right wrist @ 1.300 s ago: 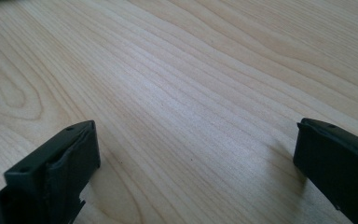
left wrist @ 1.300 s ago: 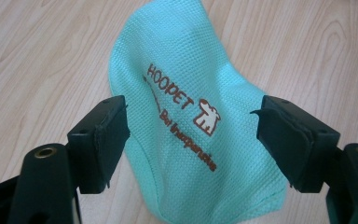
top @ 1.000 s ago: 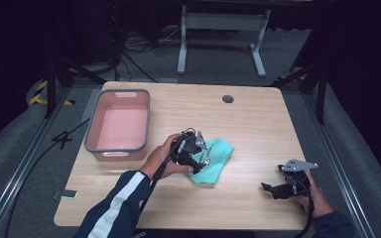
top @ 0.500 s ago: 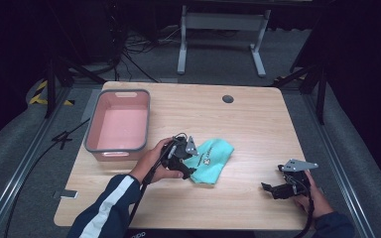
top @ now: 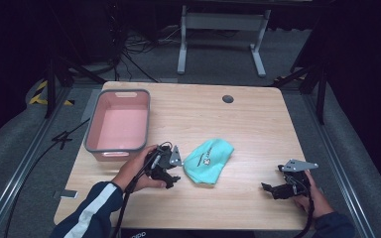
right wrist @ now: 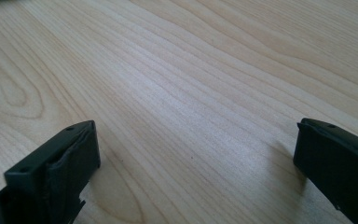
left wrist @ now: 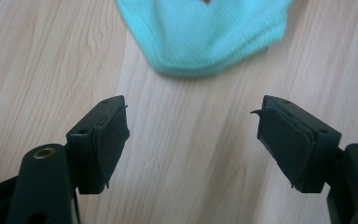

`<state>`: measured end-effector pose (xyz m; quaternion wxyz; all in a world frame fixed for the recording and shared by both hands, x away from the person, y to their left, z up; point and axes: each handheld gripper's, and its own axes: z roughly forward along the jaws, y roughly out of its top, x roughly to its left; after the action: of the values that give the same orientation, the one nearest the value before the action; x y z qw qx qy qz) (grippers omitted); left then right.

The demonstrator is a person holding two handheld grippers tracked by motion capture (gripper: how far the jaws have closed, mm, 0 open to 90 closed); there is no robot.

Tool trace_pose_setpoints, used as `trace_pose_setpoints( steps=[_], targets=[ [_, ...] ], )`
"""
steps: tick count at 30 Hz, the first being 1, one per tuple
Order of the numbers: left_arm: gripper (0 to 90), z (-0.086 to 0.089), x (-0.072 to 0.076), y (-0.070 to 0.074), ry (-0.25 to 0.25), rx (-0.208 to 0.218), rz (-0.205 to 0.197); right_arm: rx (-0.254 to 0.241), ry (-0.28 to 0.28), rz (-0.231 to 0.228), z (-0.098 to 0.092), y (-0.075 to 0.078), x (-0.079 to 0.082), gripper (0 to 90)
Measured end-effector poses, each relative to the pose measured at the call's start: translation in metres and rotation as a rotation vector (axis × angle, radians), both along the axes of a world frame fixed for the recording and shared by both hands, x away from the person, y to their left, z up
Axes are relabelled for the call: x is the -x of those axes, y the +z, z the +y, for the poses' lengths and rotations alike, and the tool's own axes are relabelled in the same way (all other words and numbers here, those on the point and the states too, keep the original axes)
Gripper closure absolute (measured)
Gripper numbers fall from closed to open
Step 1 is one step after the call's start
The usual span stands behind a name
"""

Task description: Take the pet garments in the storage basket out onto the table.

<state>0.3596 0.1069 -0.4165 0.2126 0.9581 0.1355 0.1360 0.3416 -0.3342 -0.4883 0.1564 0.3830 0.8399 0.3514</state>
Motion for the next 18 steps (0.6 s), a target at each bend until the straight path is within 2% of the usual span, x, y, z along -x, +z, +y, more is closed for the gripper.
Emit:
trace_pose_setpoints(
  steps=[3, 5, 9, 12, 18],
  targets=[
    [24.1, 0.008, 0.004, 0.0, 0.004, 0.002, 0.005, 0.0, 0.001, 0.0, 0.0, 0.0, 0.0, 0.6],
    [22.7, 0.017, 0.008, -0.002, 0.007, -0.008, -0.007, 0.0, 0.001, 0.0, 0.0, 0.0, 0.0, 0.6],
    [22.3, 0.036, 0.013, -0.002, 0.02, 0.0, -0.019, 0.0, 0.001, 0.0, 0.0, 0.0, 0.0, 0.6],
    [21.9, 0.052, 0.018, -0.002, 0.036, 0.027, -0.024, 0.0, 0.001, 0.0, 0.0, 0.0, 0.0, 0.6],
    [19.4, 0.082, 0.029, -0.006, 0.058, 0.038, -0.05, 0.0, 0.0, 0.0, 0.0, 0.0, 0.0, 0.6]
  ],
)
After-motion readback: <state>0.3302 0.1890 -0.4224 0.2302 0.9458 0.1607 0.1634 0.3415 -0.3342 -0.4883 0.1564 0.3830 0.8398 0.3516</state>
